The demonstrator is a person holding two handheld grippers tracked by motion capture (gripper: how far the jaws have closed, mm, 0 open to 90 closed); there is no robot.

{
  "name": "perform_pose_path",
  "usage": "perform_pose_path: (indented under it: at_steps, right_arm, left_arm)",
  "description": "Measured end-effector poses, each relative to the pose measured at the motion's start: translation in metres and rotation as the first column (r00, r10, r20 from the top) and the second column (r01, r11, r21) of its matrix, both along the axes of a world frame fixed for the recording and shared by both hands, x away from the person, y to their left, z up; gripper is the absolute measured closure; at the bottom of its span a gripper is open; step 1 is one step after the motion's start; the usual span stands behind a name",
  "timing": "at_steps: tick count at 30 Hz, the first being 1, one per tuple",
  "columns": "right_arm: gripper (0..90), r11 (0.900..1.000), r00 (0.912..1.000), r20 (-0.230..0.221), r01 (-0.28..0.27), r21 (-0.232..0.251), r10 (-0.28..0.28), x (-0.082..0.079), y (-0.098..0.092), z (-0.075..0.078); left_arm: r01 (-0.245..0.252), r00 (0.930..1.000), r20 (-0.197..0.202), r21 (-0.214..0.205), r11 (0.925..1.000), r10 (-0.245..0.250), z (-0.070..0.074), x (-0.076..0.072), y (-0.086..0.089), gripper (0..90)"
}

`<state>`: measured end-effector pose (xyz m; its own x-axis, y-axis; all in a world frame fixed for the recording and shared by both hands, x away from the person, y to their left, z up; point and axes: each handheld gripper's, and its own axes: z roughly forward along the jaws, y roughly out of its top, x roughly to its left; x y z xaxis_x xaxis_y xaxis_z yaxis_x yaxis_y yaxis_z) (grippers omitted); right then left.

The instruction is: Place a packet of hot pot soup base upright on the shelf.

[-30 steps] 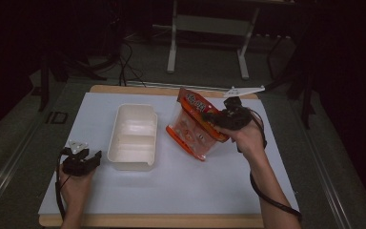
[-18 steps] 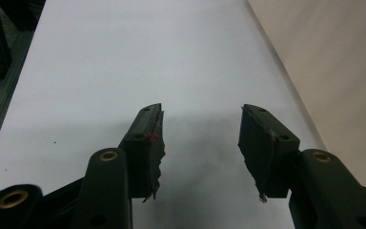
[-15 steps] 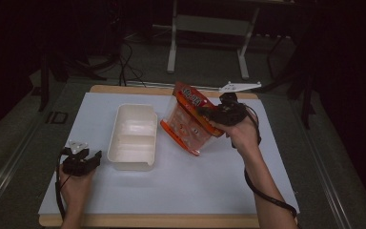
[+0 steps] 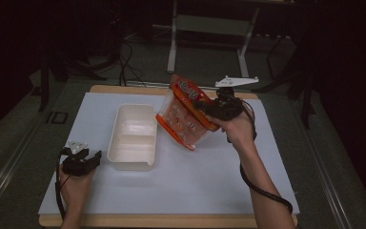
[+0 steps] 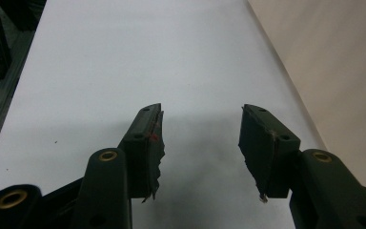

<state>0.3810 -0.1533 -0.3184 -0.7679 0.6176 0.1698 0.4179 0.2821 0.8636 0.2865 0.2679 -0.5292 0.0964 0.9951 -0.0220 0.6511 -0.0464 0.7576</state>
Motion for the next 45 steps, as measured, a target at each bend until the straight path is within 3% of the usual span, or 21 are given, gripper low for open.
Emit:
perform_pose_path:
  at_steps: [23, 45]
  right_arm:
    - [90.0, 0.9987, 0.9988, 0.044, 0.019, 0.046, -0.021, 0.01, 0.018, 0.018]
    - [90.0, 0.9956, 0.9989, 0.045, 0.007, 0.093, -0.011, 0.018, 0.042, 0.02]
  left_arm:
    - [0.004, 1.0, -0.001, 0.006, 1.0, -0.004, 0.0, 0.0, -0.001, 50.4]
    - [0.002, 1.0, 0.0, 0.004, 1.0, -0.002, -0.001, 0.001, -0.001, 50.4]
